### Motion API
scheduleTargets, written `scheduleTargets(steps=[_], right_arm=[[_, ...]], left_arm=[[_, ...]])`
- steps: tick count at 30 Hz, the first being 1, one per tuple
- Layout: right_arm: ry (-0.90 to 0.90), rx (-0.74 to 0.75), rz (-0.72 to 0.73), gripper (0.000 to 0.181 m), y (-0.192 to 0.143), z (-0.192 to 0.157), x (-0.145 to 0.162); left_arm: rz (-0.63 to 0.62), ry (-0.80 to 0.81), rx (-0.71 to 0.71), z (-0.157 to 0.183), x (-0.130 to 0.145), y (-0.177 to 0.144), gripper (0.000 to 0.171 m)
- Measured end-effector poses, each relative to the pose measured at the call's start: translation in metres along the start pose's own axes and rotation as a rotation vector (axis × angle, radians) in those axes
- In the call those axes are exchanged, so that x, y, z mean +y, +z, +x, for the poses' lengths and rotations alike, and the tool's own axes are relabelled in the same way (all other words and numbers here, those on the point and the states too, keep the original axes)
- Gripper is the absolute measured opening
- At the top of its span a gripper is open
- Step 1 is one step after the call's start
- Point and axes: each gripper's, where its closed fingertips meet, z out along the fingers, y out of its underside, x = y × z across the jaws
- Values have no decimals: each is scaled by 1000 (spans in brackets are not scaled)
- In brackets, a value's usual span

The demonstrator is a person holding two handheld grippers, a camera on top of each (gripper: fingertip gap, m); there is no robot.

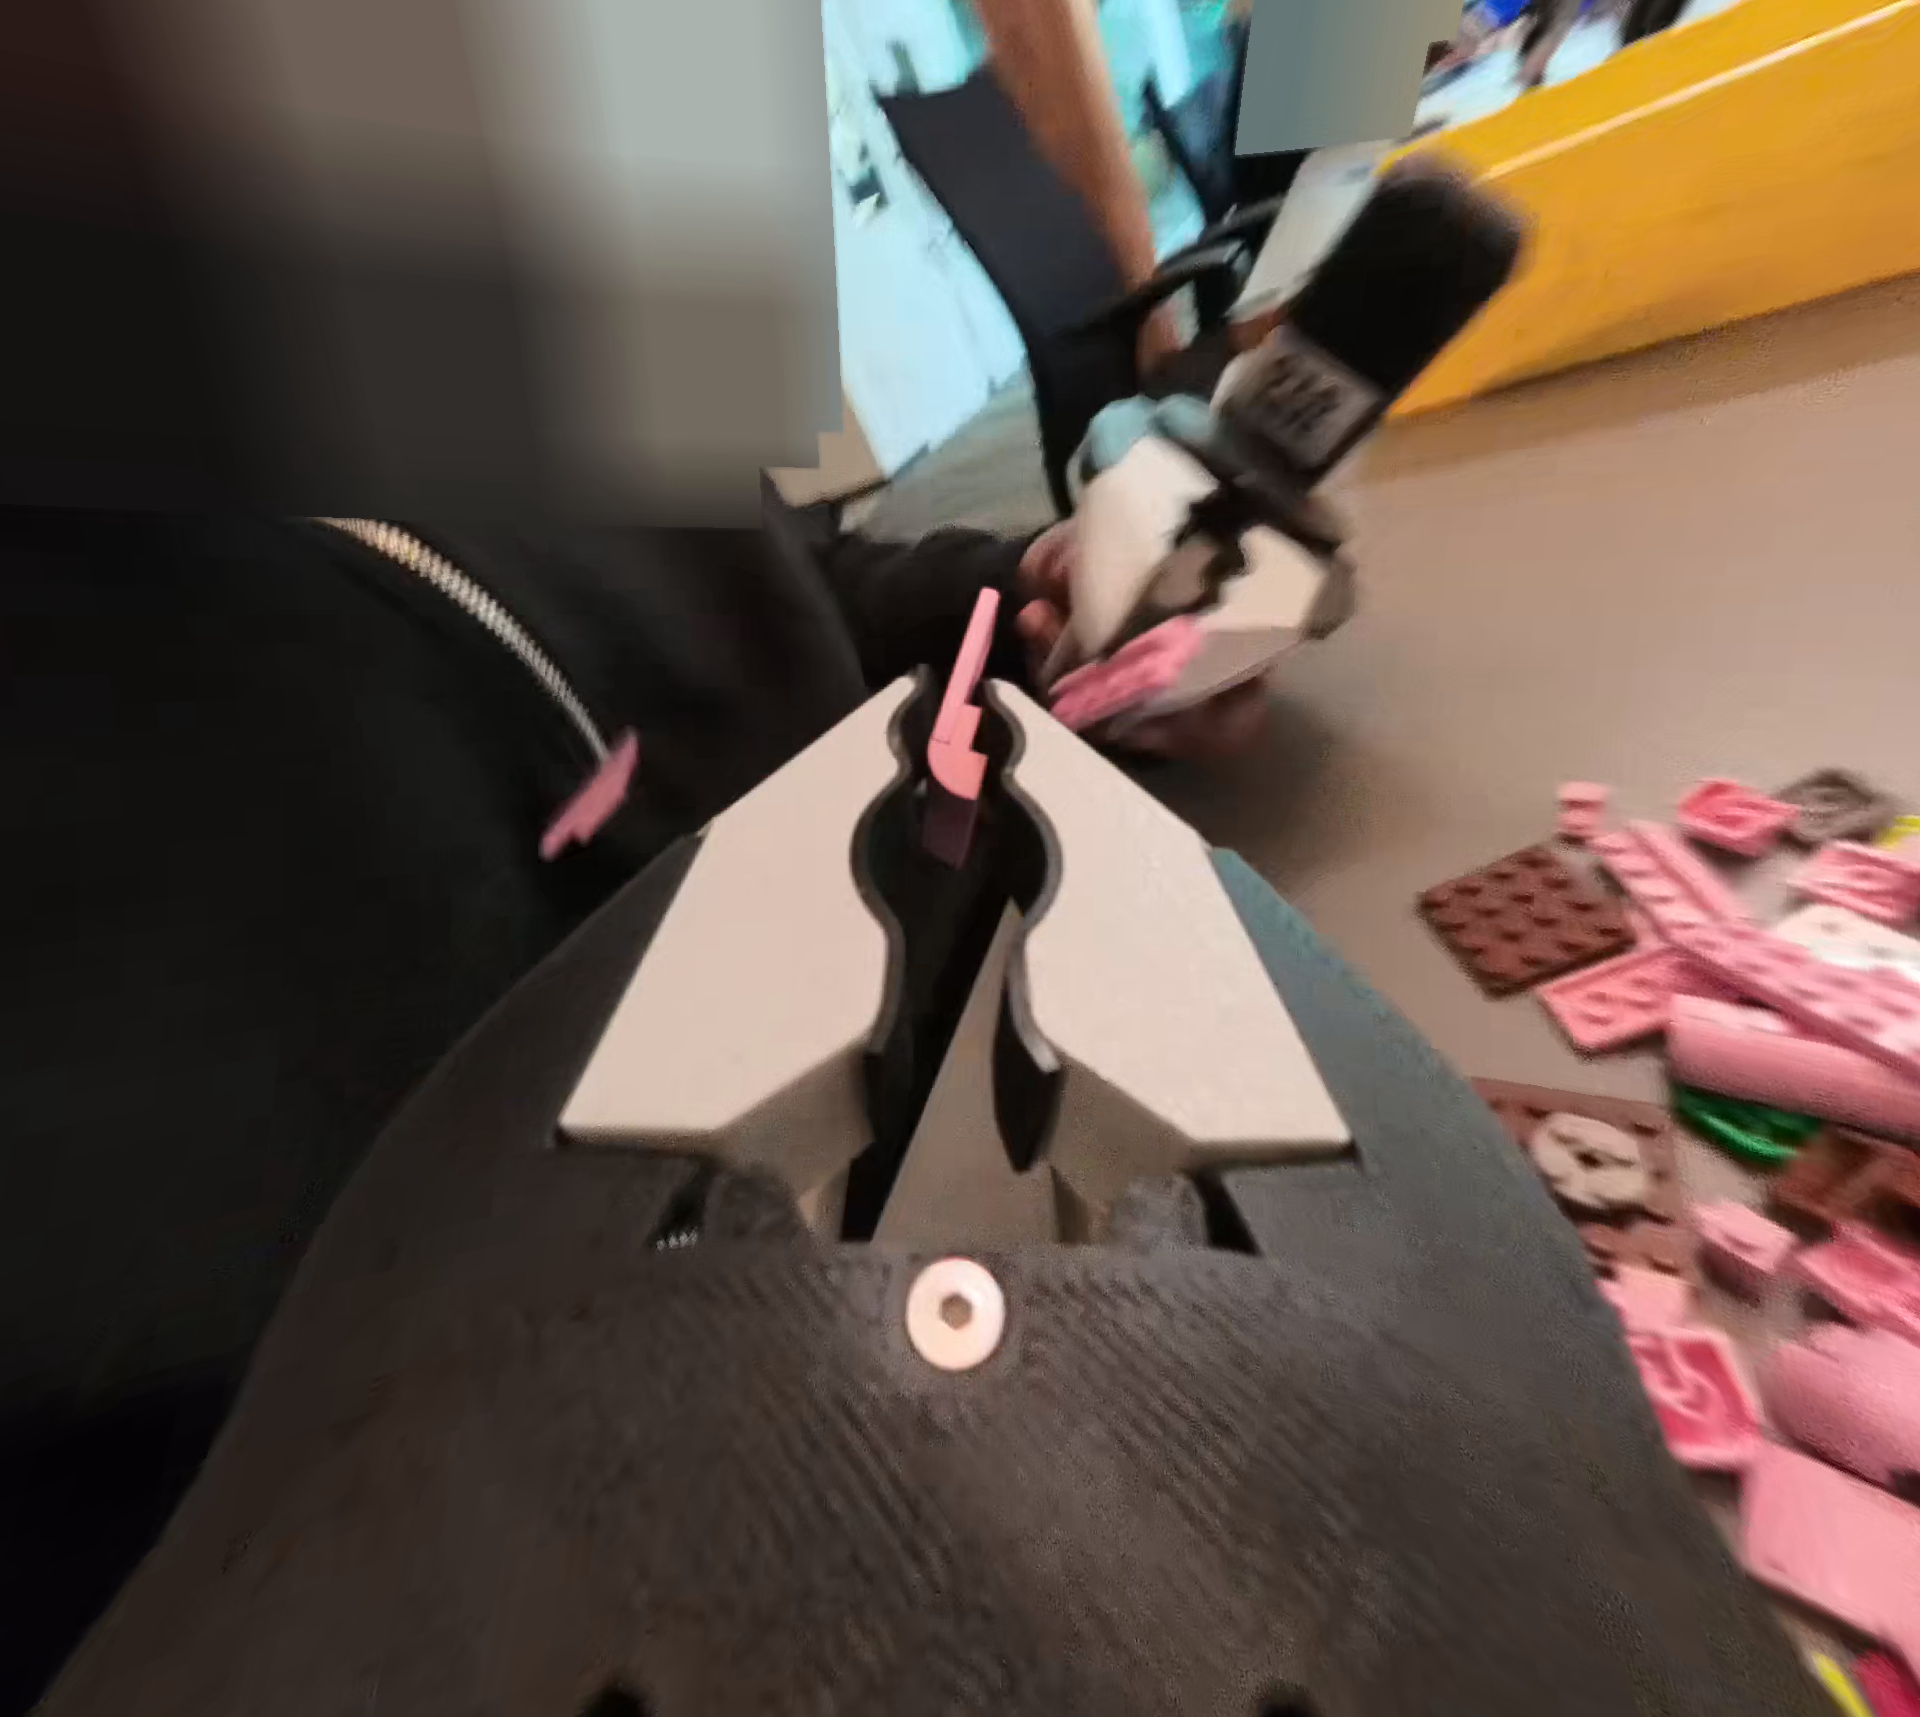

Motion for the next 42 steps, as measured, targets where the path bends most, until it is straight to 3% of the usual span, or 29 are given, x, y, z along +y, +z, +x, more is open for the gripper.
scheduleTargets(steps=[2, 4, 9, 18, 21, 23, 24, 26, 29, 32, 35, 42], right_arm=[[46, 74, 101, 5, -18, 19, -16], [57, 132, 130, 5, -31, 30, -21], [26, 257, 40, 5, -35, 43, -5], [2, 426, 49, 6, -54, 67, -2], [-5, 447, 61, 6, -57, 69, -4], [-6, 462, 85, 6, -62, 71, -7], [-3, 468, 101, 6, -64, 72, -9], [11, 477, 136, 6, -70, 74, -13], [34, 480, 170, 6, -76, 76, -16], [28, 486, 163, 6, -76, 76, -15], [6, 500, 145, 6, -74, 75, -14], [-4, 507, 163, 6, -77, 73, -16]], left_arm=[[13, 0, -139, -21, -1, -1, 6], [27, 10, -148, -23, -6, -3, 6], [5, 106, -276, -41, -11, -8, 6], [-362, 534, -805, -106, -21, -26, 6], [-344, 552, -857, -109, -29, -26, 52], [-312, 555, -830, -94, -31, -22, 61], [-319, 547, -765, -79, -24, -14, 56], [-355, 474, -510, -33, 2, 11, 37], [-486, 292, -220, 20, 51, 35, 38], [-659, 270, -244, 16, 91, 39, 45], [-766, 263, -232, 15, 116, 40, 40], [-770, 283, -230, 16, 114, 38, 9]])
